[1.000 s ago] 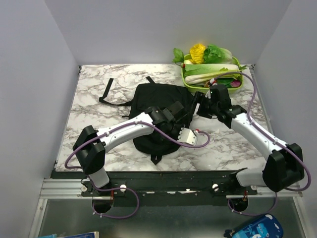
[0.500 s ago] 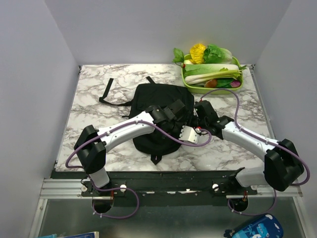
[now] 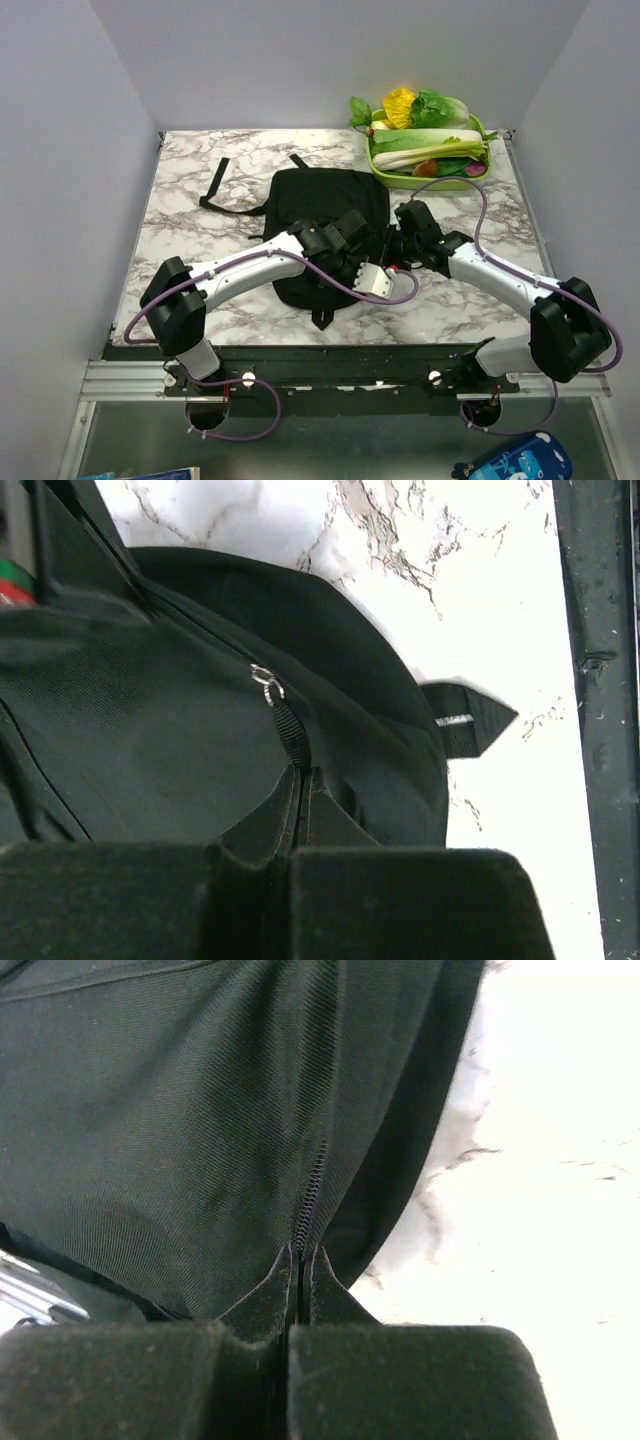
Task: Pack the student bag
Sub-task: Zip the student bag at the center of the board.
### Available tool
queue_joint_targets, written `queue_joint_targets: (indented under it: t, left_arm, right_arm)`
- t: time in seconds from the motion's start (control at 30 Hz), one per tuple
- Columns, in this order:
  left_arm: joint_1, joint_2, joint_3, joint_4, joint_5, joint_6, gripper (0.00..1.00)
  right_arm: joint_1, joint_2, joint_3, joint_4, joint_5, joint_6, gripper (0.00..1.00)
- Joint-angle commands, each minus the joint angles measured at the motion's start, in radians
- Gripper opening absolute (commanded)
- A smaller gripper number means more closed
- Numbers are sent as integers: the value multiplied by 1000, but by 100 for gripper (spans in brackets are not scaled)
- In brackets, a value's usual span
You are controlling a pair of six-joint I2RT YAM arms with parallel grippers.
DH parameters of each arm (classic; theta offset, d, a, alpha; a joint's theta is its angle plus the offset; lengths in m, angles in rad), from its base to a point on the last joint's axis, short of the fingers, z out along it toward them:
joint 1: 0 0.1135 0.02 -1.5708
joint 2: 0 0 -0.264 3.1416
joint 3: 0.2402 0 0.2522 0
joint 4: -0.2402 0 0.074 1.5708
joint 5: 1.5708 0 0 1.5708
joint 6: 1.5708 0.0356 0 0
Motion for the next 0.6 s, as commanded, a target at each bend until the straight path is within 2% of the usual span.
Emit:
queue_joint_targets:
  t: [0.0,0.37,0.57]
  left_arm:
    - [-4,-73,-22,-84,-12,2,0]
    - [-4,-185,-95,-198,-19,6,0]
    - [-4,-214,-106,-262,24,2,0]
  right_arm:
    - [-63,7,-1,-30,123,-96,1]
    - [-204,126,152,-64,252,-269,1]
    - [-219,273,359,-65,255,-327,1]
